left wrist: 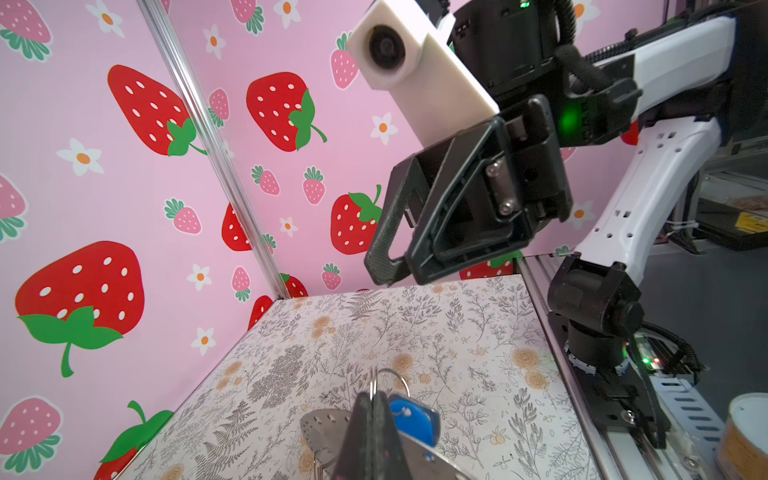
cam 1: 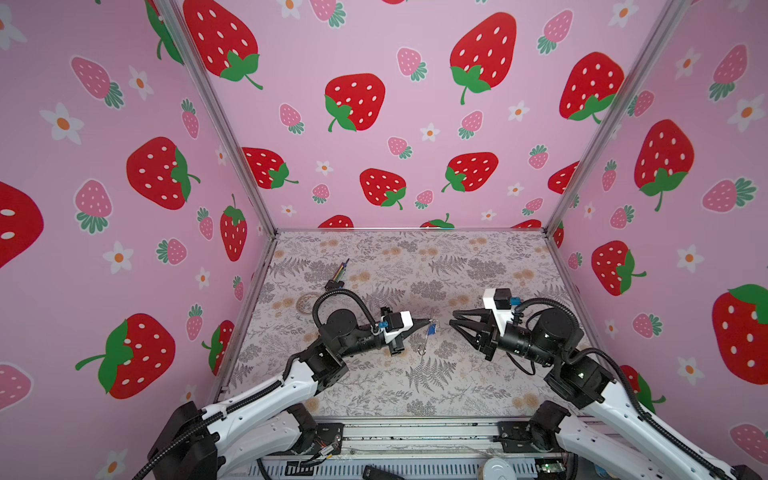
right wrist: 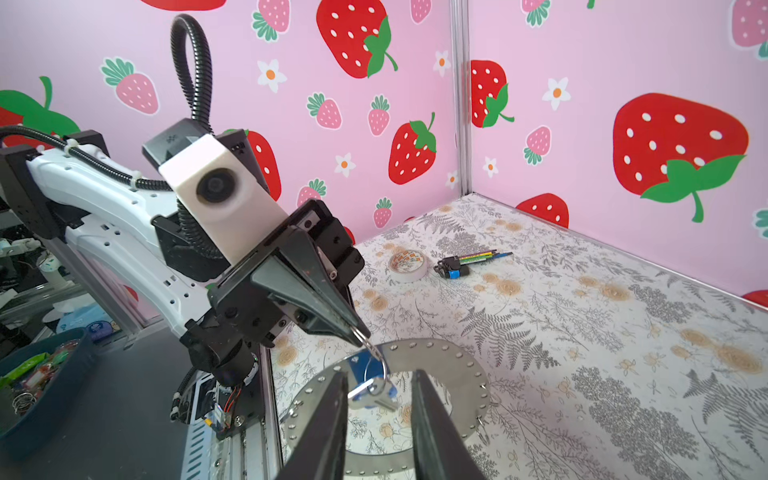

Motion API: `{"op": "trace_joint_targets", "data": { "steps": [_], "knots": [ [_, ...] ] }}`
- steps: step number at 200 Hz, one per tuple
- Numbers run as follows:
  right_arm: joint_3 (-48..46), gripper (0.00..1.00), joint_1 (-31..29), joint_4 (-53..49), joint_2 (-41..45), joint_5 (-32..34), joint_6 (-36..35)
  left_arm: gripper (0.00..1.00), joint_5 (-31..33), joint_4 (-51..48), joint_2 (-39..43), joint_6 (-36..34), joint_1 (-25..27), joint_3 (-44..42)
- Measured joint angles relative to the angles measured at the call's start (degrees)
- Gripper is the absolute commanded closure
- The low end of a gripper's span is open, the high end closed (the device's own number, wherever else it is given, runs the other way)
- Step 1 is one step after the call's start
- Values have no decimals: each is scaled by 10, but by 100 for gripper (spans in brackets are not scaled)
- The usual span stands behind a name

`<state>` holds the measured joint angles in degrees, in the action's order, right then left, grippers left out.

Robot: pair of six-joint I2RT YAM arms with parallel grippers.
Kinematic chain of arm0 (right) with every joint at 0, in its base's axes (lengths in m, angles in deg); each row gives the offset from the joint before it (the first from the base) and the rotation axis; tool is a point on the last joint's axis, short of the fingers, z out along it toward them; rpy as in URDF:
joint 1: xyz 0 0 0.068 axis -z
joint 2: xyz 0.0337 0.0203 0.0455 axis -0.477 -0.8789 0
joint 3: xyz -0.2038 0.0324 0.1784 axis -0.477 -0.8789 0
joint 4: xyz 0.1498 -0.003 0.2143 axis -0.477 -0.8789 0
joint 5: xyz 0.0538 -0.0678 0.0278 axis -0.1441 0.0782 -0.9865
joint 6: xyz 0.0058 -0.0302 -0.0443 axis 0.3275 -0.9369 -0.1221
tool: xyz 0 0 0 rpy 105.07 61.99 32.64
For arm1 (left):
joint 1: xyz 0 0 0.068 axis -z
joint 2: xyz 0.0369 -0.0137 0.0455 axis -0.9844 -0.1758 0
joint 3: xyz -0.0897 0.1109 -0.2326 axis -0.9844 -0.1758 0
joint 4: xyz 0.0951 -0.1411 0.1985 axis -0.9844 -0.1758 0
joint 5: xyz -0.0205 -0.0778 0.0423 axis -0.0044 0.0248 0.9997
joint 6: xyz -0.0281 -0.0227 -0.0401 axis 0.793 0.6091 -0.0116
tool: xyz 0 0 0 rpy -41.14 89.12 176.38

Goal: Put the keys on the keyring

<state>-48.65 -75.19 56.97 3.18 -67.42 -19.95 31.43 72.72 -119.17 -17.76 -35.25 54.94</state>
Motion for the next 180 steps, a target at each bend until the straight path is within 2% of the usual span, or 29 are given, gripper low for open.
{"op": "trace_joint_targets", "data": {
  "steps": [17,41,107,151,180],
  "knots": [
    [10,72,0,-10,-15,-2,-21,100,-11,0,0,8,0,0],
    [14,80,0,-20,-41,-11,-45,100,-23,0,0,13,0,0],
    [28,70,-1,-37,-61,-52,-97,100,-45,-3,-3,19,0,0],
    [28,70,-4,-41,-59,-74,-117,100,-53,-3,-4,21,-1,0],
    [28,74,-4,-41,-59,-81,-124,100,-57,-5,-4,22,-1,0]
  ]
}}
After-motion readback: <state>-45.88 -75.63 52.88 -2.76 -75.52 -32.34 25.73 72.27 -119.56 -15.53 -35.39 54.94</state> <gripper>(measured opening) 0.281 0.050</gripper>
